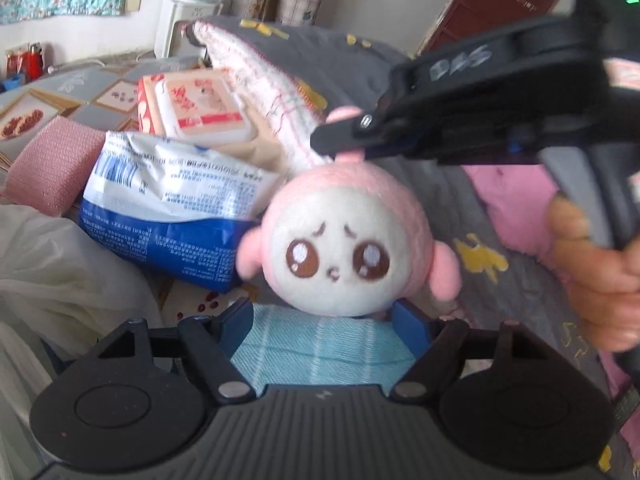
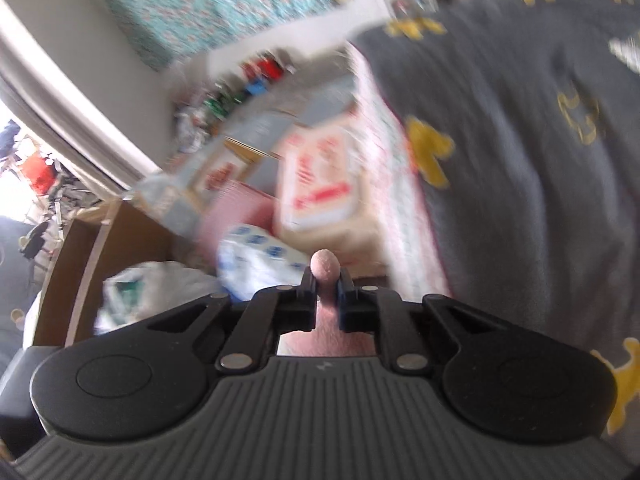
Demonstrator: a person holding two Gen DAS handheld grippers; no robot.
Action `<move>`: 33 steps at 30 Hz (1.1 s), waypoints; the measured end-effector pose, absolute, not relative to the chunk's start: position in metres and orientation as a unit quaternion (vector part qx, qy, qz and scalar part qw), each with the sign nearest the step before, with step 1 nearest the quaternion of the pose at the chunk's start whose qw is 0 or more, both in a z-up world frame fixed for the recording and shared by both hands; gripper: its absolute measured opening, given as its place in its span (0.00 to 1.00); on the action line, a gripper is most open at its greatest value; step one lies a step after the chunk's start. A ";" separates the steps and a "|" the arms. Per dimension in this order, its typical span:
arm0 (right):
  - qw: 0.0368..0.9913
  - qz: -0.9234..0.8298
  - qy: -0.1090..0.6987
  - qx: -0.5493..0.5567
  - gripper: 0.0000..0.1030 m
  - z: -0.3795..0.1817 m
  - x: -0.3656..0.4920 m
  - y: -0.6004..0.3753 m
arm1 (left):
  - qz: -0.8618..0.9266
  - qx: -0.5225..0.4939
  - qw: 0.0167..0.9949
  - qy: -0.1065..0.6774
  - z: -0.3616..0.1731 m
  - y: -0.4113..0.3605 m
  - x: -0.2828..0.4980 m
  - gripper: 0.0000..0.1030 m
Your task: Organize soft objects
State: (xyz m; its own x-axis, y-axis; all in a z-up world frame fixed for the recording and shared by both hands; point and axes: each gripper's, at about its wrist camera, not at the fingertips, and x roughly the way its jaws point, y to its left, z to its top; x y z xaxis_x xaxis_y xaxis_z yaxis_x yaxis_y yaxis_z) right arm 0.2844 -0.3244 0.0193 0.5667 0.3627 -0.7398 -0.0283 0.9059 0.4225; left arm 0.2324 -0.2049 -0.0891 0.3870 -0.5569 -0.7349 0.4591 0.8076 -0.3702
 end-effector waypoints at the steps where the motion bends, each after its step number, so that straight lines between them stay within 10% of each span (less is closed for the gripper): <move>1: 0.871 0.119 0.442 0.177 0.08 0.031 0.278 -0.321 | -0.307 -0.057 0.834 0.455 -0.084 -0.203 0.230 0.75; 18: 0.899 0.295 0.313 0.080 0.07 0.199 0.207 -0.172 | -0.223 -0.112 0.920 0.301 0.035 -0.087 0.145 0.76; 33: 0.807 0.435 0.397 0.045 0.08 0.182 0.284 0.108 | 0.056 -0.164 0.938 0.301 0.030 0.104 0.116 0.76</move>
State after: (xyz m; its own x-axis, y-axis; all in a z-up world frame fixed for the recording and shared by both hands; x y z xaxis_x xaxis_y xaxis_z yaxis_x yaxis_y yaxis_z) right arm 0.2837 0.1081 0.1824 0.3073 0.7373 -0.6016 -0.6666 0.6179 0.4168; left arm 0.1158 0.1038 0.0296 0.8126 0.0064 -0.5828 -0.2034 0.9402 -0.2733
